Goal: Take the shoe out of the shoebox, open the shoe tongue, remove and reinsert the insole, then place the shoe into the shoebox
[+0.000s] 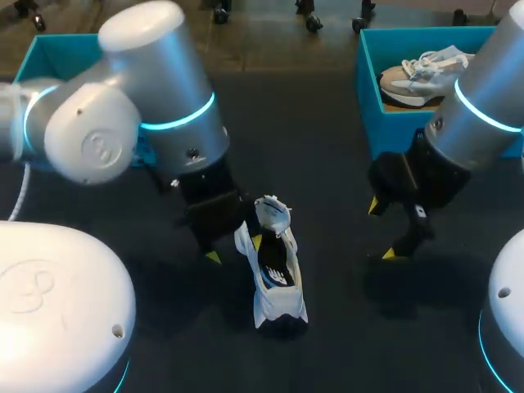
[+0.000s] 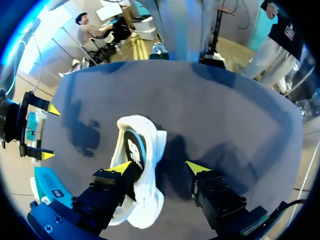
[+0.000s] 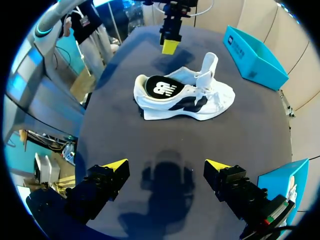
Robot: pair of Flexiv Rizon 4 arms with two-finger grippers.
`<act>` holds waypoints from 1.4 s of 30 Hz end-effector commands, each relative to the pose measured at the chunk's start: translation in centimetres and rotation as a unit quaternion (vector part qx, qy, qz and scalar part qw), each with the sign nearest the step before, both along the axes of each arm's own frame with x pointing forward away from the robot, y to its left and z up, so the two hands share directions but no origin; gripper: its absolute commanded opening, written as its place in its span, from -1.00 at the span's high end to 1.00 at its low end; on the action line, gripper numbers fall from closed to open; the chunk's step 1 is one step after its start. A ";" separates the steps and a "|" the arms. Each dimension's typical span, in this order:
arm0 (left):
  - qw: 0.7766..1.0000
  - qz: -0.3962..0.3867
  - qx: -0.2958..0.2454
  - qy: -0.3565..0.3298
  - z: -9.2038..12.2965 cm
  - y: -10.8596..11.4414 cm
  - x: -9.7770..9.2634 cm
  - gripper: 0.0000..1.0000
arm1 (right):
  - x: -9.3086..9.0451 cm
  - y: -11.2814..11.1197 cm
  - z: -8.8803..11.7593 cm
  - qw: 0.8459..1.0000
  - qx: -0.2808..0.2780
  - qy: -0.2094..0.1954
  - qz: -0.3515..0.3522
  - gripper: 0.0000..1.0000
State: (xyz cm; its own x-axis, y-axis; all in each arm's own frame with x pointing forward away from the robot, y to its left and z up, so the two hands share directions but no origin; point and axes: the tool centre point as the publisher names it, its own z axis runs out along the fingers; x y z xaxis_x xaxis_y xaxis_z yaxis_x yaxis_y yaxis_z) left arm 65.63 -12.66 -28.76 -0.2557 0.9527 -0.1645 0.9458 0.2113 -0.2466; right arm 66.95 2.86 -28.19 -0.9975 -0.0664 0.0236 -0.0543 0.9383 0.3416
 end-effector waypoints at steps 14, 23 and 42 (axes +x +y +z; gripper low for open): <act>0.990 -0.108 0.084 0.042 2.4 -0.3 1.7 1.00 | 0.7 -1.5 0.9 1.000 0.016 -0.020 0.010 -1.00; 0.982 -0.142 0.128 -0.008 2.5 -1.2 2.8 1.00 | 0.7 -1.5 0.9 1.000 0.016 -0.020 0.010 -1.00; 0.977 -0.164 0.128 0.043 -2.3 -3.0 4.3 1.00 | 0.7 -1.5 0.9 1.000 0.016 -0.020 0.010 -1.00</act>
